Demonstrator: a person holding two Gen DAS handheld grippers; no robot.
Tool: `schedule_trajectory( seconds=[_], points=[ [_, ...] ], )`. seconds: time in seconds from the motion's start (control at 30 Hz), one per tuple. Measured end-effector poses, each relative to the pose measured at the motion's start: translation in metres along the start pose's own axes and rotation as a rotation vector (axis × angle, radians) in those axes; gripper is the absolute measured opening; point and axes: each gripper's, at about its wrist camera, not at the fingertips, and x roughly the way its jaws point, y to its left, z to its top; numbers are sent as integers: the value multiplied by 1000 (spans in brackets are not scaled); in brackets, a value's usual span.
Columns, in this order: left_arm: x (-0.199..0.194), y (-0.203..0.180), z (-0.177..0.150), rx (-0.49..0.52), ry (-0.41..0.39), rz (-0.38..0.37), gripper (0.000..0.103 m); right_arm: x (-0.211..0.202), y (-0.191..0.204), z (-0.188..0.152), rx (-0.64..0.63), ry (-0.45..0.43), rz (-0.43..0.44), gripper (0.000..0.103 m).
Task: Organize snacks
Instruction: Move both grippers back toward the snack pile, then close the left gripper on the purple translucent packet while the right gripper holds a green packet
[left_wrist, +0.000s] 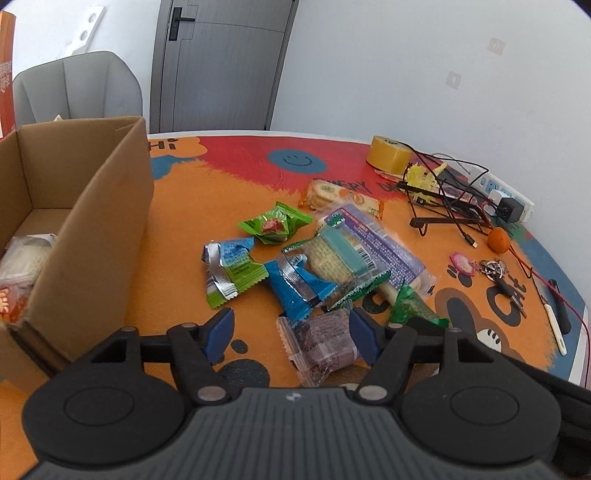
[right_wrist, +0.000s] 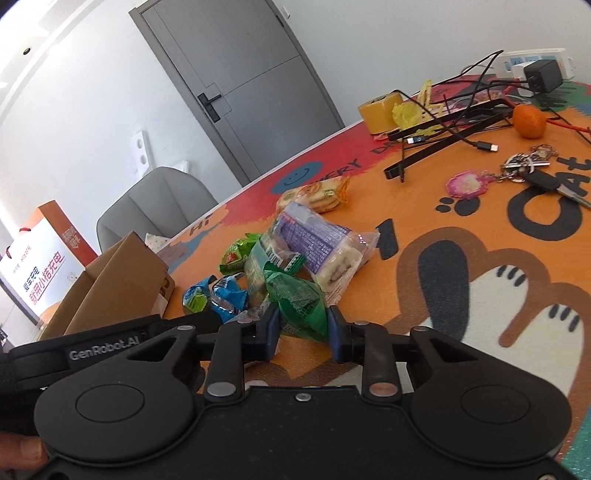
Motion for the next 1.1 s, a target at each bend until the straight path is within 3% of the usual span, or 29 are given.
schedule_trajectory(
  seconds=[0.2, 0.57, 0.63, 0.7, 0.8, 1.1],
  points=[
    [11, -7, -1, -1, 20, 7, 80, -10, -9, 3, 22, -27, -14, 27],
    [27, -20, -9, 39, 10, 43, 82, -13, -16, -3, 61, -43, -42, 27],
    [25, -21, -10, 57, 6, 47, 76, -13, -15, -5, 68, -45, -42, 27],
    [22, -24, -14, 99, -1, 61, 55, -13, -15, -7, 73, -53, -43, 27],
    [18, -25, -16, 122, 3, 60, 37, -13, -13, -9, 86, -64, -51, 27],
    [-7, -8, -18, 61, -15, 43, 33, -17, 1, -12, 87, -74, -33, 26]
  ],
)
